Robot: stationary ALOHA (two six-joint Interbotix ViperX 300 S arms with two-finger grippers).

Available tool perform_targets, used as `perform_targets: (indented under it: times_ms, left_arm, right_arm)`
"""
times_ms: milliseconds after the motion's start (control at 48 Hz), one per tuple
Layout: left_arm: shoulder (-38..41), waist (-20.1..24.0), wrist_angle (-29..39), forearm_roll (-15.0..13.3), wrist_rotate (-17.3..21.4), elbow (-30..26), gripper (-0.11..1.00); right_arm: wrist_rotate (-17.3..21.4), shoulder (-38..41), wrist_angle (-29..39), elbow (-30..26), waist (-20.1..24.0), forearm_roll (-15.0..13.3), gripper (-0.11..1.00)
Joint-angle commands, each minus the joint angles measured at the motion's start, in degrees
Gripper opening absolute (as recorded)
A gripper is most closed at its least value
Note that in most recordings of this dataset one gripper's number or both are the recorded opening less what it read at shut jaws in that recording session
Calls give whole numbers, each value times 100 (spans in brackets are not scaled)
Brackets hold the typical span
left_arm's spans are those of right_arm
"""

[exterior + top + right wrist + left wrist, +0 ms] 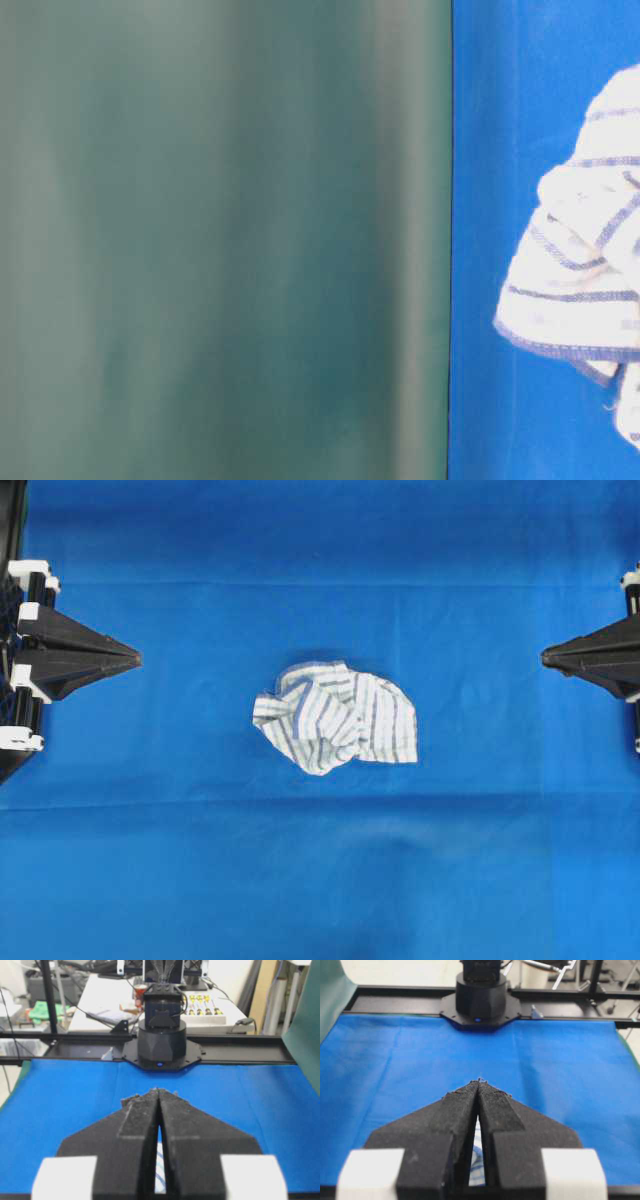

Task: Lift the towel with both arms.
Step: 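Move both grippers inward toward opposite sides of the striped towel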

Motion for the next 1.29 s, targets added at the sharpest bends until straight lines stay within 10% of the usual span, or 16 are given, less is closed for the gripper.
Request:
perform_targets:
  times_ms: [0,626,751,980,1272]
  left_arm:
    - [79,0,-35,-149,-35,-158,0]
    - [2197,-88,-510,-158,-44,-492,1]
    - [2953,-114,-510,-167,-44,-694,21]
    - [3981,-141,-510,-167,-44,-958,85]
    - [5133,-229,-756,-167,-44,-1204,87]
  right_arm:
    - [62,53,-18,-123,0,9,0]
    - [545,1960,993,-580,0,26,1]
    - [729,2584,1002,-729,26,18,7]
    - [738,3727,976,-1055,70,0,66]
    - [738,5027,896,-1652,149,9,63]
